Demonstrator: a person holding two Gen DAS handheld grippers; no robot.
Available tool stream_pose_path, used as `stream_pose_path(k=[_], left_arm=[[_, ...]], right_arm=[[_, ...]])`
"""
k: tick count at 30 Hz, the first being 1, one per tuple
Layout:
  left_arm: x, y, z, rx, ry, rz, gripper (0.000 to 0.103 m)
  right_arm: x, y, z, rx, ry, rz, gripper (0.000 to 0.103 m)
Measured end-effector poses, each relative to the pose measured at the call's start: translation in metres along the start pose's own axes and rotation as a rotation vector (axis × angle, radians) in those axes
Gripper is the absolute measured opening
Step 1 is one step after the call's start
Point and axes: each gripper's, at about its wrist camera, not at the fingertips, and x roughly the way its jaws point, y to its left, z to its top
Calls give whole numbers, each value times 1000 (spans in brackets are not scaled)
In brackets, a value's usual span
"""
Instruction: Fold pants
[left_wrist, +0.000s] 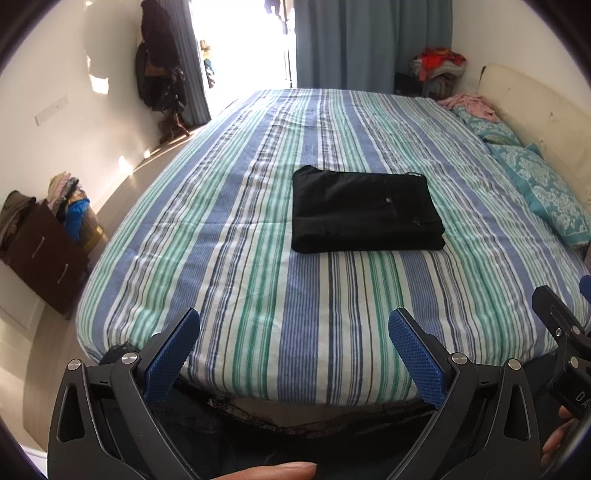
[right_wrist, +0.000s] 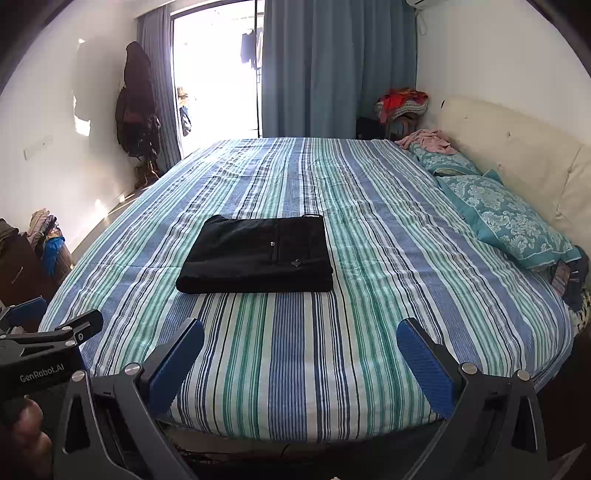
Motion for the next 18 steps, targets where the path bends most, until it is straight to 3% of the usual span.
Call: stream_pose_path(k=[18], left_arm=[[-8,-14,-1,22,12,5,102]], right_arm=[[-4,-7,6,56,0,38,103]])
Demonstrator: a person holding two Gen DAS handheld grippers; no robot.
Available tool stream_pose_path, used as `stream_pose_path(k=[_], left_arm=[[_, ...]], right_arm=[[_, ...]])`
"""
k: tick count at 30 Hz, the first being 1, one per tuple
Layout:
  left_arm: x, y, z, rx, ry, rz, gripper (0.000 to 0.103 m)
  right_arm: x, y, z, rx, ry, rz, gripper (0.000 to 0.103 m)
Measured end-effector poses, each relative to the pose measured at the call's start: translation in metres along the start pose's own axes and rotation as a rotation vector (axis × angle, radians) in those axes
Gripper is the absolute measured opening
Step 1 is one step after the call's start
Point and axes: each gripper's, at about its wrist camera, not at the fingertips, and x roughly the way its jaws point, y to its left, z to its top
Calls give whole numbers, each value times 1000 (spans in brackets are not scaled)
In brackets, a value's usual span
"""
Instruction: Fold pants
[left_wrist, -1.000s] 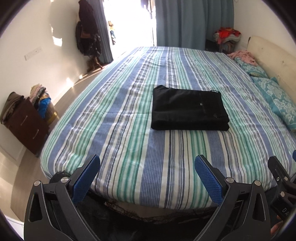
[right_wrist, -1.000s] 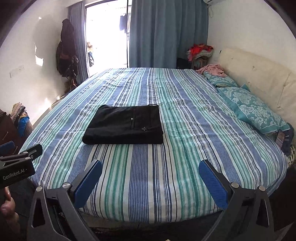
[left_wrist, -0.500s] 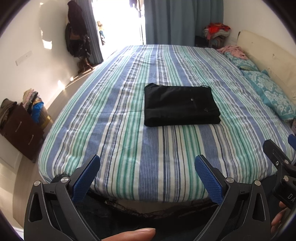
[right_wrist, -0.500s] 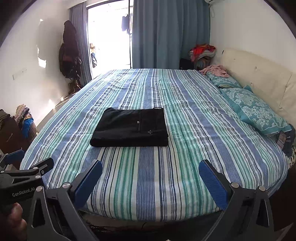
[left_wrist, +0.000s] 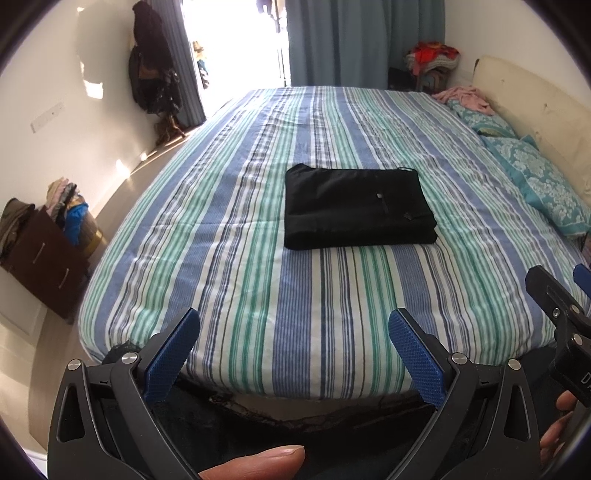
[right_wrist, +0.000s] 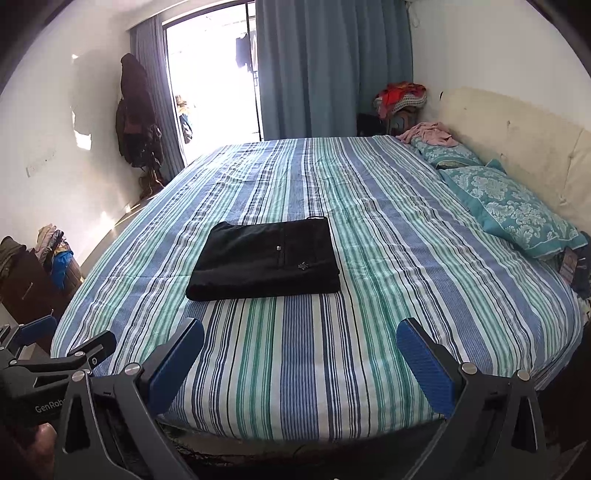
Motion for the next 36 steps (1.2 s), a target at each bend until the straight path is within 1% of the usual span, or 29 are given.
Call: stream_pose_path(k=[12,36], left_arm=[[-2,-3,-2,15,-13,21,102],[0,-3,-5,15,-6,26,102]], right_arm=[[1,1,-1,-7,8,-10,103],[3,-2,-5,-6,11,-24,103]])
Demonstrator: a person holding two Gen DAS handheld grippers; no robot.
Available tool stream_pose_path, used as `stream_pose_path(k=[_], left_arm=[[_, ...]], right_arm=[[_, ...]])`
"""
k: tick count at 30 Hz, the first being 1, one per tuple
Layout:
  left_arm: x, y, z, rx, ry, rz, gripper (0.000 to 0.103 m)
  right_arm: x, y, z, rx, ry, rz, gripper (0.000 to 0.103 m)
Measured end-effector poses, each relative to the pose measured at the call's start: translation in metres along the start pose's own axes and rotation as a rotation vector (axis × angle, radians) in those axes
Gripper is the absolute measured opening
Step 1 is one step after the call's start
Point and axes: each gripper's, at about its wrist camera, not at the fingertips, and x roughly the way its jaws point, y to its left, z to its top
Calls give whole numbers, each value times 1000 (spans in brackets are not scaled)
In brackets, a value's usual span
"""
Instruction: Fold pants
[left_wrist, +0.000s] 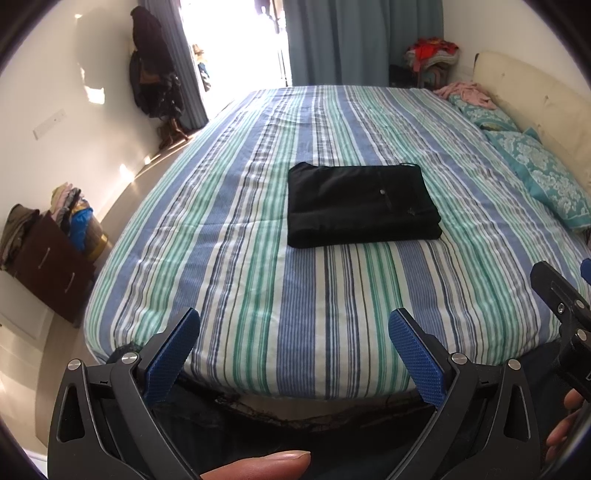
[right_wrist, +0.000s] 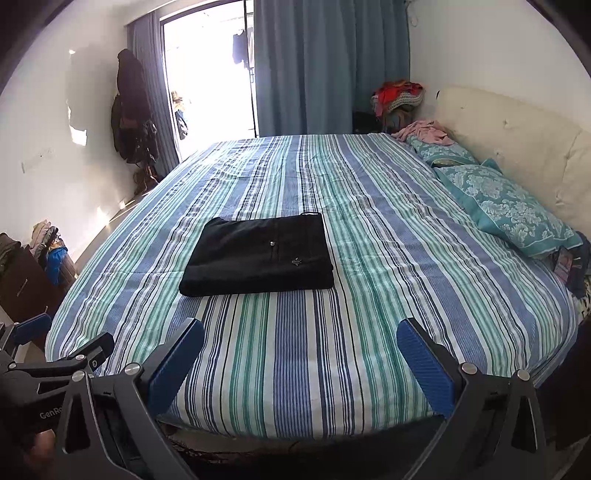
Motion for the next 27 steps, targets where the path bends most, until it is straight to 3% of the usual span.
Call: stream_pose_path(k=[27], left_arm=[[2,0,-3,1,8,-6,102]], right_arm=[[1,0,0,-7,2,-2,103]])
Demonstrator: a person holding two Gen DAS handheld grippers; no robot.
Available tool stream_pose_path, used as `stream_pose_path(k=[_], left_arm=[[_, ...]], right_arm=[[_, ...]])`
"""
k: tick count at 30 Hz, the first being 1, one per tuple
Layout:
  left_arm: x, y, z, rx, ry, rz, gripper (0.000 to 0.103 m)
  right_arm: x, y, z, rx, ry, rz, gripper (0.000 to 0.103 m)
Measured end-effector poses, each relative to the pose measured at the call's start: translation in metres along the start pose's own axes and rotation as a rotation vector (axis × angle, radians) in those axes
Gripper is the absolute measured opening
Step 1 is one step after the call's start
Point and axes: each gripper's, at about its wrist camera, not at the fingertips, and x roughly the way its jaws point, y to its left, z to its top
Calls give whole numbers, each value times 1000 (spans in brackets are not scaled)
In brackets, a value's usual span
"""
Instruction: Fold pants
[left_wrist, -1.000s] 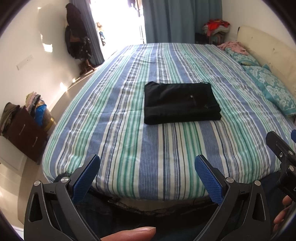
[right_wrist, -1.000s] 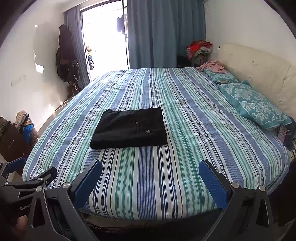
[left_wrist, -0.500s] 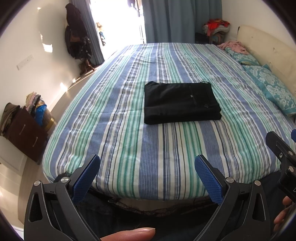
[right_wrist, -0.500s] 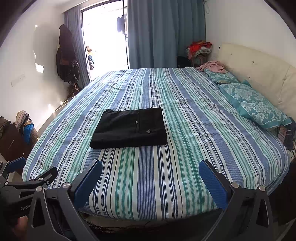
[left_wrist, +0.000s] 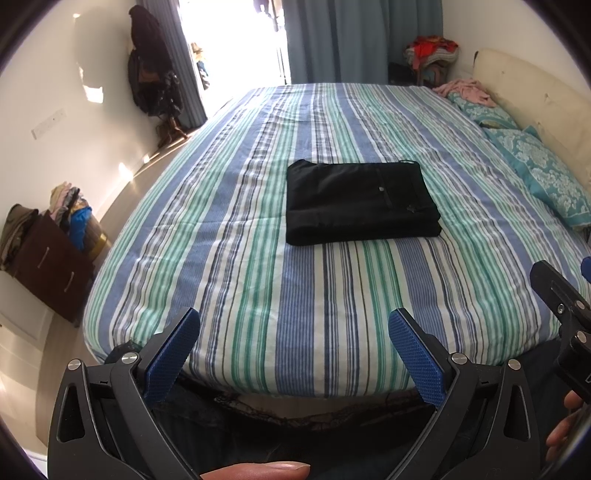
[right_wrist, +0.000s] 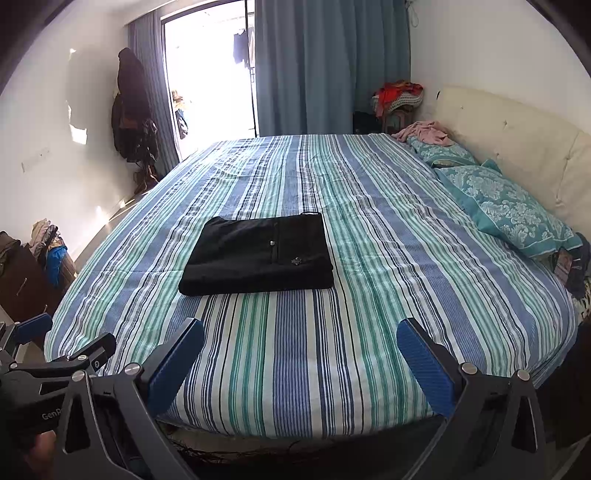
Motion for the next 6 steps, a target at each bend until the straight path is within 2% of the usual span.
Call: stream_pose_path(k=[4,6], left_arm=[[1,1,-2,-18,-1,-29,102],[0,0,-2,-16,-5,-17,102]], right_arm=[[1,-1,0,3,6,0,103],[1,-1,0,3,5,0,103]])
